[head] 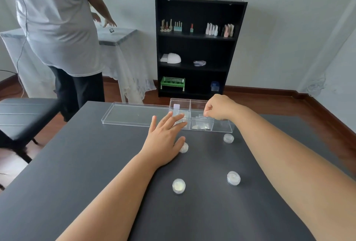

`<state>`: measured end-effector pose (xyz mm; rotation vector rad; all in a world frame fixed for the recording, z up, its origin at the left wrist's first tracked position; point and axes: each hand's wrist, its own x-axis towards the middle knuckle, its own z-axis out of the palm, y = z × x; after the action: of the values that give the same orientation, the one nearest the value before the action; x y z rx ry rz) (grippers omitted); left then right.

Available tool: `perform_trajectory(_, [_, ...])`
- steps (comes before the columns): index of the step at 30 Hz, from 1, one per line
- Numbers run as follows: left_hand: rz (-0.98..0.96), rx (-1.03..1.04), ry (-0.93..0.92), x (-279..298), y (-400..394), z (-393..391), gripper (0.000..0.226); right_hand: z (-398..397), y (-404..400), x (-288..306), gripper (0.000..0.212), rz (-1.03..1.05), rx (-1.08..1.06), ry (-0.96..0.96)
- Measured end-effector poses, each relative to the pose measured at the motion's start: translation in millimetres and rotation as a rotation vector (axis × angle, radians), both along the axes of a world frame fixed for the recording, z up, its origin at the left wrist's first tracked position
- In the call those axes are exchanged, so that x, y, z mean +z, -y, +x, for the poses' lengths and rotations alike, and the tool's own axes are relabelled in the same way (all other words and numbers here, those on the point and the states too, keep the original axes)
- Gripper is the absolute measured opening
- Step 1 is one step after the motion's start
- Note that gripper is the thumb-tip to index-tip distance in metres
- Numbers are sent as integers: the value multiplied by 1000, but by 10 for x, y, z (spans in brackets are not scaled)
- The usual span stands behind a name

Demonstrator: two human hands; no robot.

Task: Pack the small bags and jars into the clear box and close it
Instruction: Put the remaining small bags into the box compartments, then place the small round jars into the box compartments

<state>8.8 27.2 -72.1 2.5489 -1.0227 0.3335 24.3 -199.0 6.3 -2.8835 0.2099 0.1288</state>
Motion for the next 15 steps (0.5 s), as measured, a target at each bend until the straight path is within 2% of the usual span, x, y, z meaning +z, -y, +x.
perform_trajectory(8, [-11,-15,-27,8,-11,6,45,28,-139,19,22,-388,-16,-51])
perform_trajectory(12, [-39,-25,-32,15,-22,-7,43,1,-151,94,31,-432,-26,-49])
perform_trajectory(15, [-122,-39,-12,71,-51,-33,38,-187,-93,170,34,-329,-14,95])
